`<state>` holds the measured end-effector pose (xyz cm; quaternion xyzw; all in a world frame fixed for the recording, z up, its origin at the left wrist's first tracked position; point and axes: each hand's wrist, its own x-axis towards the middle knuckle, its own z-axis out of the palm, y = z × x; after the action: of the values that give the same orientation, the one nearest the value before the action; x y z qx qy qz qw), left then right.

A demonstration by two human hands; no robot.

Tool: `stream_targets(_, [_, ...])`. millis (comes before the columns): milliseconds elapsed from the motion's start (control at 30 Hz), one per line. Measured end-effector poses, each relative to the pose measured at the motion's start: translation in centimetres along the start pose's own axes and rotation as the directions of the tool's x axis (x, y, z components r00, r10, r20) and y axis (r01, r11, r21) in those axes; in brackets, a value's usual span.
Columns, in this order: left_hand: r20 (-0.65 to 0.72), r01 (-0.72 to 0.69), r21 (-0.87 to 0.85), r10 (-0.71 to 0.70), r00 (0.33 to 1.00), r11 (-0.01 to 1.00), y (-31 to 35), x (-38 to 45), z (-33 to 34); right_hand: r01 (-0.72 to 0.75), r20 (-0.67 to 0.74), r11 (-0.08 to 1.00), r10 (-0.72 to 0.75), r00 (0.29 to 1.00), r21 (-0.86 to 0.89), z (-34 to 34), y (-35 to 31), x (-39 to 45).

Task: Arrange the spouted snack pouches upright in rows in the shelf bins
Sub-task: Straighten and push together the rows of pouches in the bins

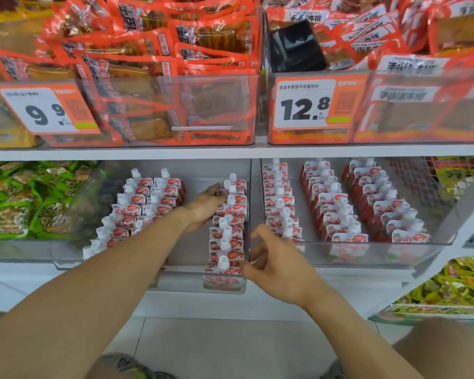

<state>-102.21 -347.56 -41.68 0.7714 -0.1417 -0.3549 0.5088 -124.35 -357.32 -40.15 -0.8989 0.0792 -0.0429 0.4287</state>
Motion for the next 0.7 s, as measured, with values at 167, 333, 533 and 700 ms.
stream_targets(167, [-0.098, 0.005, 0.057, 0.001, 0.995, 0.998, 0.3, -3.2, -0.5, 0.005, -0.026, 0.999, -0.004, 1.000, 0.048, 0.4, 0.4, -0.2])
stream_targets(333, [0.107, 0.074, 0.004, -0.074, 0.991, 0.997, -0.5, -9.0, -0.7, -0.001, -0.044, 0.997, 0.005, 0.999, 0.083, 0.6, 0.4, -0.8])
stream_targets(533, [0.210, 0.104, -0.117, -0.078, 0.975, 0.988, -1.2, -10.2, 0.1, 0.010, -0.034, 0.999, -0.009, 0.999, 0.034, 0.4, 0.1, -0.2])
stream_targets(700, [0.135, 0.111, 0.072, -0.120, 0.984, 0.991, -2.4, -11.1, -2.3, 0.005, -0.017, 0.999, -0.005, 1.000, 0.042, 0.3, 0.1, -0.6])
